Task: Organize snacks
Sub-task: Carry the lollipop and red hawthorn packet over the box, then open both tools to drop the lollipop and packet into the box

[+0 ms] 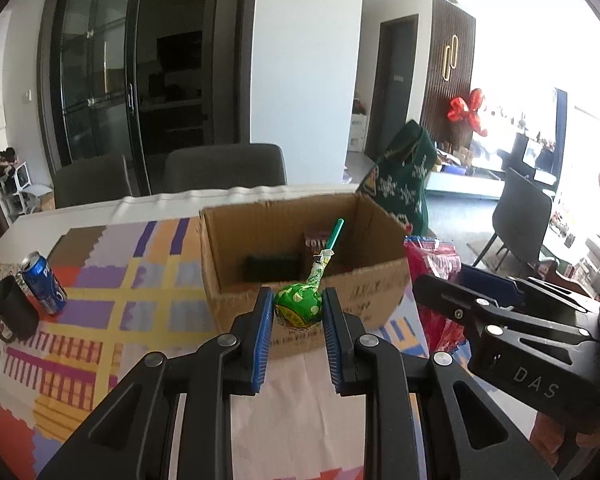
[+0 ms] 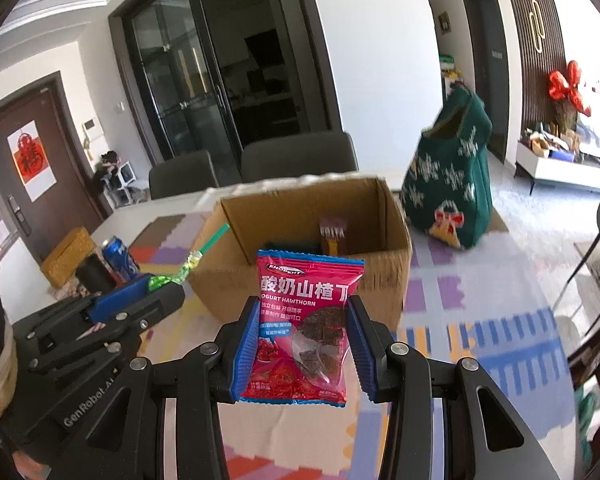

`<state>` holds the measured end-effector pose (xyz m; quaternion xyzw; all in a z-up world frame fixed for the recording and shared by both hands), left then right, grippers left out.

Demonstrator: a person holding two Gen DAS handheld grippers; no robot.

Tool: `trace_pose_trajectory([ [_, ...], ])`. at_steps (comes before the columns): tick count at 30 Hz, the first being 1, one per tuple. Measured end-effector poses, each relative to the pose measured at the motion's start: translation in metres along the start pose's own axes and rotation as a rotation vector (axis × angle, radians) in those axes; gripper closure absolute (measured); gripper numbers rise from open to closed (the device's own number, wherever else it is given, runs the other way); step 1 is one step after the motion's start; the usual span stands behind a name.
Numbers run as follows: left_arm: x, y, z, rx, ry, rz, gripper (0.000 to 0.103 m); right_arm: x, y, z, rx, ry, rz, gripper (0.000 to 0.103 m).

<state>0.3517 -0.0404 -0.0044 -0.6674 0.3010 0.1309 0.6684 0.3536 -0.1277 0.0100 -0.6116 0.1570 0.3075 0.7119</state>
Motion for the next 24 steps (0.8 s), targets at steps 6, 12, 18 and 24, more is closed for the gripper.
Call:
trace_pose_trajectory([
  [6, 0.001, -0.021, 0.006, -0.015, -0.012, -0.027, 0.078, 0.001, -0.032, 0.005, -0.022, -0.003, -0.044, 0.06],
  [12, 0.015, -0.04, 0.014, -0.03, -0.013, -0.017, 0.078, 0.01, -0.054, 0.009, -0.044, 0.001, -0.064, 0.06],
  [18, 0.034, -0.055, 0.023, -0.04, -0.009, 0.022, 0.078, 0.028, -0.07, 0.004, -0.048, 0.018, -0.048, 0.06],
  [24, 0.058, -0.058, 0.032, -0.058, -0.012, 0.074, 0.078, 0.048, -0.086, 0.002, -0.068, 0.043, -0.028, 0.06],
])
Point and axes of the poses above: each gripper's, at about its wrist camera, not at the fingertips, and x roughly the way its jaws point, z to its left, y to its underside, the point moved 10 cm from there along x, roughly the way its jaws point, and after that the axes turned 1 degree about y, right-handed, at the moved point
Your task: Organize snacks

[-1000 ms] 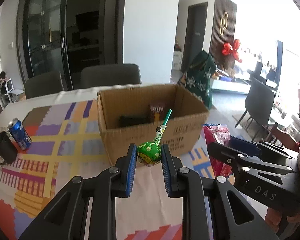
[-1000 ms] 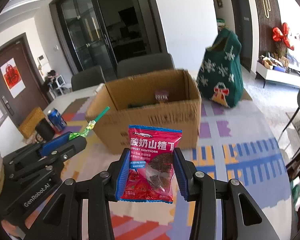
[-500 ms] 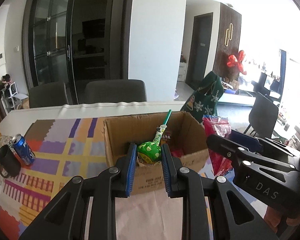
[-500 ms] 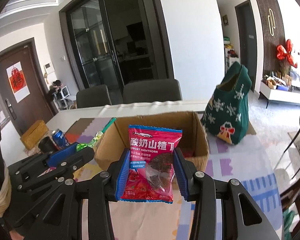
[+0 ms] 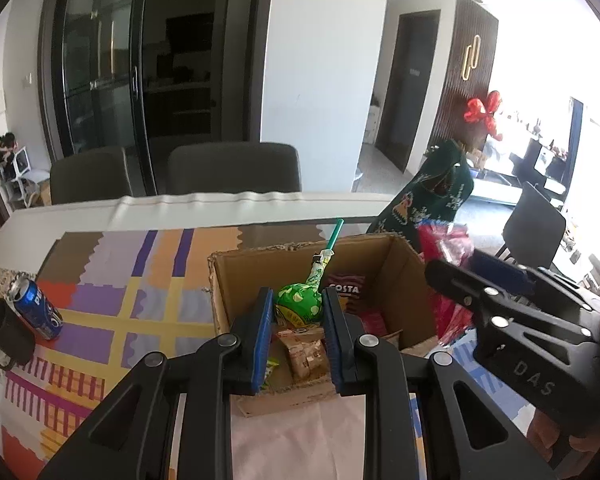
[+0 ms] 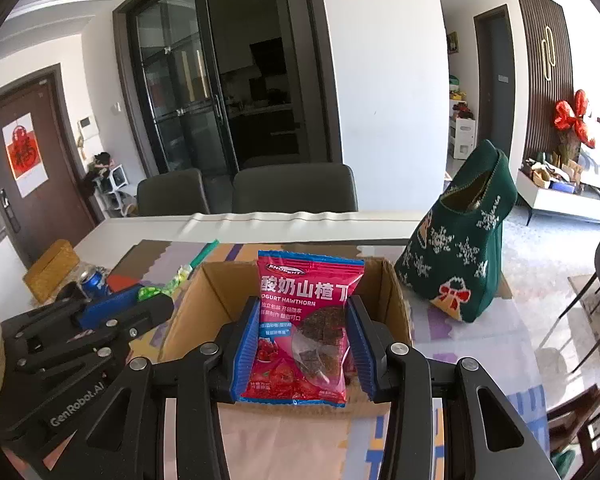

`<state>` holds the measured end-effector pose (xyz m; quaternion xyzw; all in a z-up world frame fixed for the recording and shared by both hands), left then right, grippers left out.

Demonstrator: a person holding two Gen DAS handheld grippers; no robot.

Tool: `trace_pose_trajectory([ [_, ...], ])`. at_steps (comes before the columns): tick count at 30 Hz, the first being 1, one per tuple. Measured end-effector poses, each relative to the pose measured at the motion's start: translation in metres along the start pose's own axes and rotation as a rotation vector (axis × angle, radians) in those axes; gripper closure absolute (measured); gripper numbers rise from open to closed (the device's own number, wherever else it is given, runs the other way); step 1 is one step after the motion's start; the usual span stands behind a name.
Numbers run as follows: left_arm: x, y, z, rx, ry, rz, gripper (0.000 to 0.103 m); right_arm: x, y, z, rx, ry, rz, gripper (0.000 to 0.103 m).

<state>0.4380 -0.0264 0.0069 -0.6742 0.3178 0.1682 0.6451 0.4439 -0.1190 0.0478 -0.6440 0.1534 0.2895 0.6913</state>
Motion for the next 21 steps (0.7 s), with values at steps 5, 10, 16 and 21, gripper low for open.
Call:
trace_pose_trajectory([
  [5, 0.019, 0.0, 0.007, -0.015, -0.001, 0.039, 0.078, 0.012, -0.007, 0.0, -0.022, 0.019, 0.009, 0.06],
  [10, 0.035, 0.001, 0.011, -0.012, -0.021, 0.061, 0.078, 0.026, -0.011, 0.0, -0.038, 0.03, 0.025, 0.06],
  [16, 0.04, -0.001, 0.02, 0.01, -0.086, 0.049, 0.057, 0.044, -0.012, -0.005, -0.043, 0.059, 0.051, 0.057],
  [21, 0.029, 0.003, 0.026, 0.018, -0.114, 0.019, 0.049, 0.043, -0.006, -0.009, -0.04, 0.085, 0.051, 0.041],
])
Point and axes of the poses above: each gripper's, at about its wrist camera, not at the fingertips, and x roughly the way its jaws point, z to its left, y to its underside, the point moved 10 cm from there along x, roughly the way its jaws point, and after that the axes turned 1 degree about y, right-handed, at the moved point
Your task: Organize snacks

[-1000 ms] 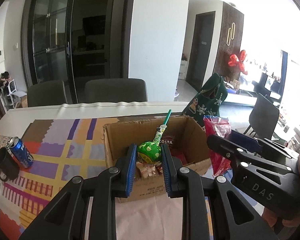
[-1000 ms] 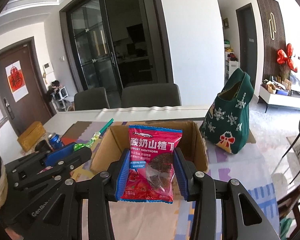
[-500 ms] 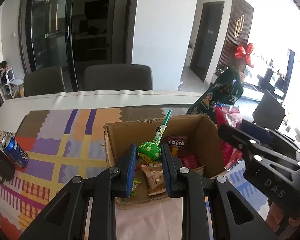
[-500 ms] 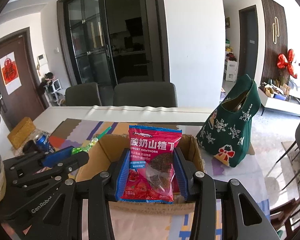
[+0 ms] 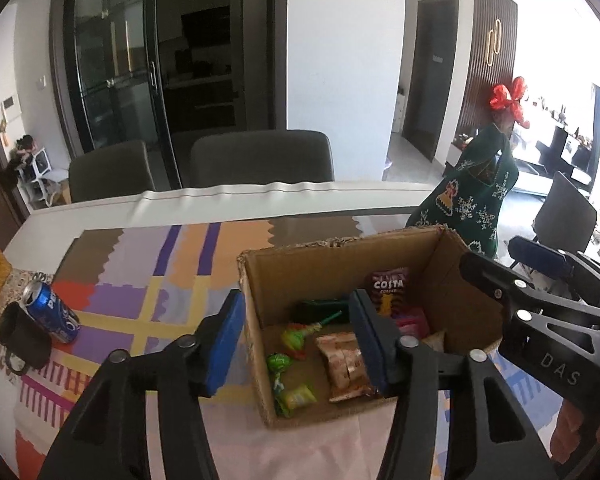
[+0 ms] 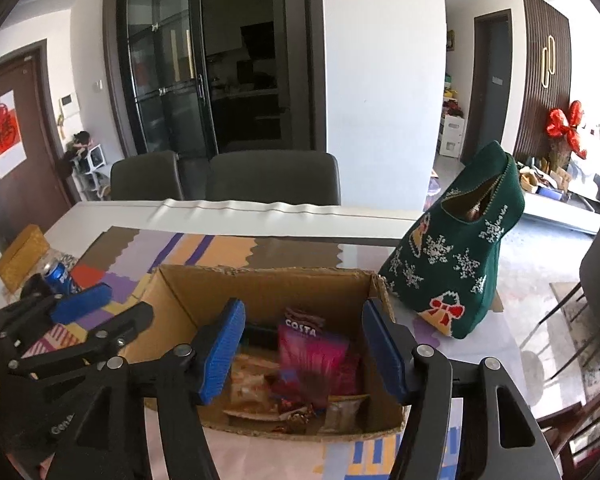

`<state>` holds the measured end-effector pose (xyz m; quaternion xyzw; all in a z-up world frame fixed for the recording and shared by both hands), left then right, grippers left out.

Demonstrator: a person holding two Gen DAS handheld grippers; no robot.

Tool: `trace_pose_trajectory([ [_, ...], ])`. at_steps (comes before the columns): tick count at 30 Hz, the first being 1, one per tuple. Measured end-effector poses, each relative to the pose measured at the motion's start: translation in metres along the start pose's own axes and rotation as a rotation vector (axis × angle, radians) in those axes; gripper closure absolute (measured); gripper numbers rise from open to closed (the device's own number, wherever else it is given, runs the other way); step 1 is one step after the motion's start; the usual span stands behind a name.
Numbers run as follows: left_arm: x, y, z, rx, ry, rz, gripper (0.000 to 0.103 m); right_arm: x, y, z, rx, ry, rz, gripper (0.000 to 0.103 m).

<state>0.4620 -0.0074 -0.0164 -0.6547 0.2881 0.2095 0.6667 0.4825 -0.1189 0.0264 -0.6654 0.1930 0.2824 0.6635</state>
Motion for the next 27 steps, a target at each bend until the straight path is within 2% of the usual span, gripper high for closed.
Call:
trace_pose_trajectory([
  [3, -0.013, 0.006, 0.003, -0.005, -0.022, -0.024, 0.041, -0.007, 0.009, 0.0, 0.006, -0.002, 0.004, 0.038],
  [6, -0.028, 0.012, 0.006, 0.001, -0.035, -0.05, 0.038, -0.019, 0.018, 0.0, 0.004, -0.006, -0.011, 0.033],
  [16, -0.093, 0.036, 0.002, 0.024, -0.068, -0.147, 0.016, -0.083, 0.044, -0.01, 0.018, 0.027, -0.101, 0.022],
  [27, -0.147, 0.071, -0.011, 0.061, -0.073, -0.204, 0.006, -0.14, 0.085, -0.016, 0.015, 0.056, -0.15, 0.015],
])
Point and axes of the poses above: each gripper's, at about its wrist camera, not at the fingertips, and x roughly the way its jaws point, z to its left, y to its underside, the point moved 10 cm from there along x, roughly the way its jaws point, and after that the axes turned 1 degree about y, right-handed, at the moved point
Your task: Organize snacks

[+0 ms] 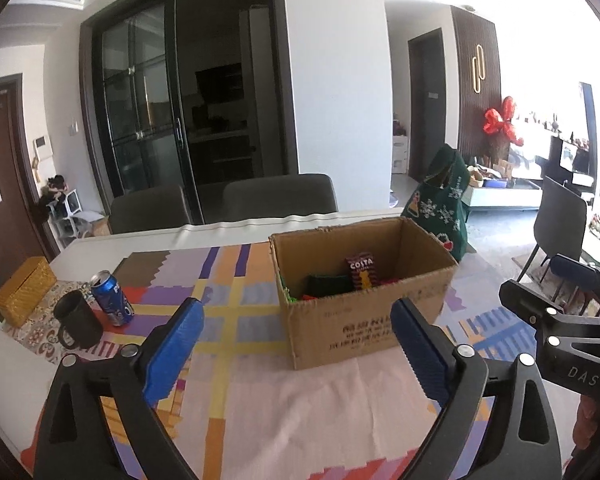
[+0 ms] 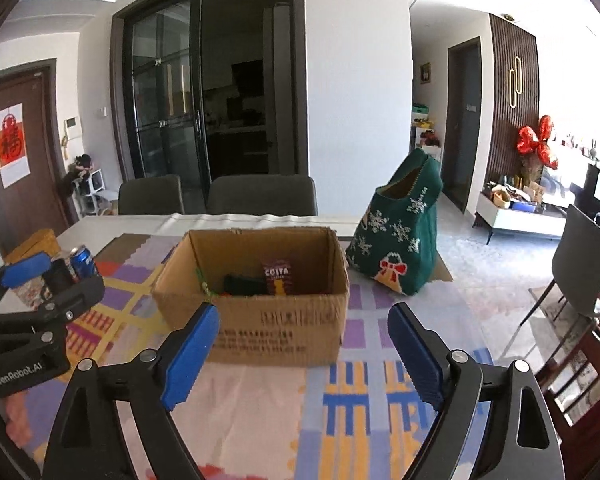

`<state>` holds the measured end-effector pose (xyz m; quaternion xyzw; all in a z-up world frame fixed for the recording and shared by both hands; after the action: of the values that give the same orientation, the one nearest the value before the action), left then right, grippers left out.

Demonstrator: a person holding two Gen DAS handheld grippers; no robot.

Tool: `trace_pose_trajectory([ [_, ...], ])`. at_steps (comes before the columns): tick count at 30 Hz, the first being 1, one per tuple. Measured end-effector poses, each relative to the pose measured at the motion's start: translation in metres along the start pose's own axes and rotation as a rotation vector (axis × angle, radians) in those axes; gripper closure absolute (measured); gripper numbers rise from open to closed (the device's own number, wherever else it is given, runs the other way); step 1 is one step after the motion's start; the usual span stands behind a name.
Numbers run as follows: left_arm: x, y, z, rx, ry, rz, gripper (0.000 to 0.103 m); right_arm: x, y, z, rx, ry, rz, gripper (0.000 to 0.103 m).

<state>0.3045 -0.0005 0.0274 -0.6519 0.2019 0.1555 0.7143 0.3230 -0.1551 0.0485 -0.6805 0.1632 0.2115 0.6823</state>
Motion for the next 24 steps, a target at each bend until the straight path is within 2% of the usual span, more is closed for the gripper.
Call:
trace_pose_trajectory([
  [10, -0.043, 0.023, -0.005, -0.024, 0.013, -0.017, 0.002, -0.04, 0.039, -0.006, 0.009, 0.012, 0.009, 0.015],
  [15, -0.061, 0.029, -0.01, 0.001, 0.012, -0.034, 0.001, -0.055, 0.056, -0.003, 0.011, -0.002, 0.024, 0.015],
  [24, -0.078, 0.039, -0.016, 0.009, 0.016, -0.032, 0.0, -0.075, 0.068, -0.005, 0.011, -0.002, 0.023, 0.015],
])
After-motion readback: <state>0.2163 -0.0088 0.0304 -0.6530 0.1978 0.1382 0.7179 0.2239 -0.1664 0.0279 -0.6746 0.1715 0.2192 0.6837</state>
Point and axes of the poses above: each gripper's, at about its wrist camera, not at the fingertips, and x roughly the way its jaws point, z to its left, y to its underside, the point moved 10 cm from there along x, roughly the way its jaws point, and after that the axes turned 1 degree about y, right-handed, at the moved point
